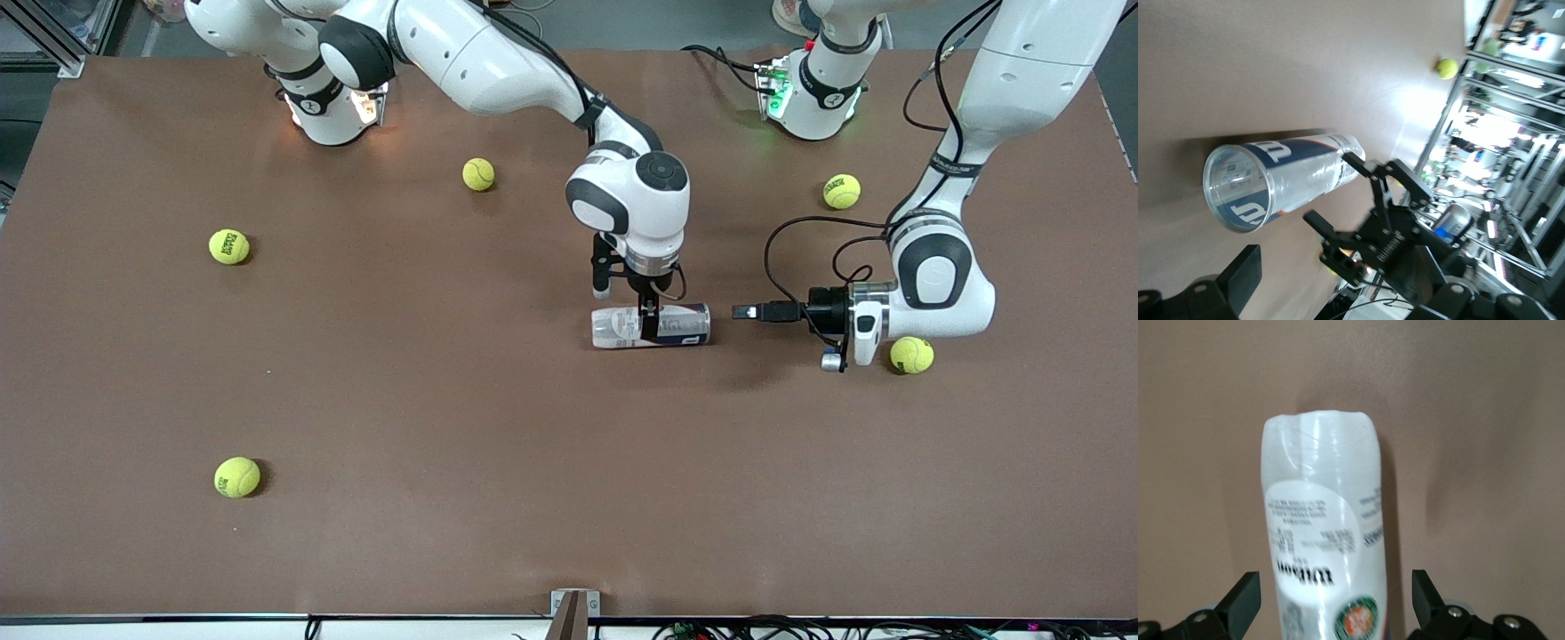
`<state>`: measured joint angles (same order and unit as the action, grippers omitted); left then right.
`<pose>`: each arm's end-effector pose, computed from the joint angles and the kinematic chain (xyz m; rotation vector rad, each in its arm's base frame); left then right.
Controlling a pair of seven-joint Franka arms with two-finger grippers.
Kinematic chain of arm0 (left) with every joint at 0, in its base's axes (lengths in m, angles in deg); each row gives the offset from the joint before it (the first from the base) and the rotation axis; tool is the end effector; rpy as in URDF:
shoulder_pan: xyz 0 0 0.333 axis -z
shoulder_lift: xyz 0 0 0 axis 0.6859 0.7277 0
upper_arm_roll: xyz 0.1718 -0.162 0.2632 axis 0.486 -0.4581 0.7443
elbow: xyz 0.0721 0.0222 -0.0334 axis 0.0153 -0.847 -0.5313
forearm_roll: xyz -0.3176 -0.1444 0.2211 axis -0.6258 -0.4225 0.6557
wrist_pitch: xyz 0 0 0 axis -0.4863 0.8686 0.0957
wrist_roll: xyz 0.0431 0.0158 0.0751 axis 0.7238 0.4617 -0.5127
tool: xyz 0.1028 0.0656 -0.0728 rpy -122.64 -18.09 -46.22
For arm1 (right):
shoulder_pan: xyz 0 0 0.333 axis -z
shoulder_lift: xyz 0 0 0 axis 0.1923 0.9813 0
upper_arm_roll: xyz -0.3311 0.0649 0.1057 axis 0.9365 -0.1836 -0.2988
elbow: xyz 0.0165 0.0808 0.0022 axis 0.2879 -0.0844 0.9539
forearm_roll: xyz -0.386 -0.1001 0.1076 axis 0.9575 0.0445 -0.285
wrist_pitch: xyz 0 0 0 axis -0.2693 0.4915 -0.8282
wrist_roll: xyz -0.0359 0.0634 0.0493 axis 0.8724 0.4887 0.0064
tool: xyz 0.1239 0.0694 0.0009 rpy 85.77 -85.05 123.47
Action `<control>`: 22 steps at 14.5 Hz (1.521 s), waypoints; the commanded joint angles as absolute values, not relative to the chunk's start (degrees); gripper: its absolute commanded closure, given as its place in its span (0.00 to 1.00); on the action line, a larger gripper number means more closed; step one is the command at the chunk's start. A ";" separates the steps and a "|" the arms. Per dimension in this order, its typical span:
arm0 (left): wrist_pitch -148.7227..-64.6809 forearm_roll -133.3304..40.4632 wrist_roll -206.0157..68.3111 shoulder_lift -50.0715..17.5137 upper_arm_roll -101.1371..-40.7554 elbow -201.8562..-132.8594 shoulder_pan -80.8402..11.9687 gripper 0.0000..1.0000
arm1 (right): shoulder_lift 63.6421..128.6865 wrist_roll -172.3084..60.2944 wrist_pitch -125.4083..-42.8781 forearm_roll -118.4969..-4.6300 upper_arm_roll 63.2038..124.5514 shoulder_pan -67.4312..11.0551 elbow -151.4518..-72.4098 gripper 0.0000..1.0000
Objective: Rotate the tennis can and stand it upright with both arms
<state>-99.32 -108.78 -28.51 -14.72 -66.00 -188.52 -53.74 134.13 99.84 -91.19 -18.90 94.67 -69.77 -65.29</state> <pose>0.5597 -0.1277 0.2001 1.9224 0.2497 -0.3099 0.5014 0.7027 0.2192 -2.0444 2.1167 -0.2126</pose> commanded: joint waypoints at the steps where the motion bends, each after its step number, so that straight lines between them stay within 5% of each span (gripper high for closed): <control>1: -100.02 -113.98 -20.41 -13.35 -66.33 -191.22 -54.38 0.00 | 131.16 101.69 -87.19 -18.65 93.44 -70.24 -65.29 0.00; 6: -100.11 -121.20 -9.15 -7.01 -66.33 -190.96 -54.12 0.00 | 124.04 91.19 -77.27 -18.83 88.53 -63.05 -65.12 0.00; 12: -100.19 -128.93 -4.48 -4.37 -66.33 -188.41 -49.65 0.04 | 117.01 52.28 -68.12 -22.60 86.84 -49.61 -65.99 0.00; 14: -100.19 -128.94 -4.31 -3.84 -66.33 -188.14 -49.20 0.30 | 115.08 40.58 -65.83 -22.96 86.76 -44.95 -68.35 0.00; 18: -100.19 -128.85 -1.94 -3.67 -66.16 -188.23 -49.20 0.99 | 105.16 15.01 -69.66 -22.96 86.76 -34.58 -85.19 0.00; 22: -100.72 -128.76 -0.09 -3.05 -66.24 -188.14 -49.29 1.00 | 94.51 -9.00 -75.83 -22.87 87.02 -24.82 -101.48 0.00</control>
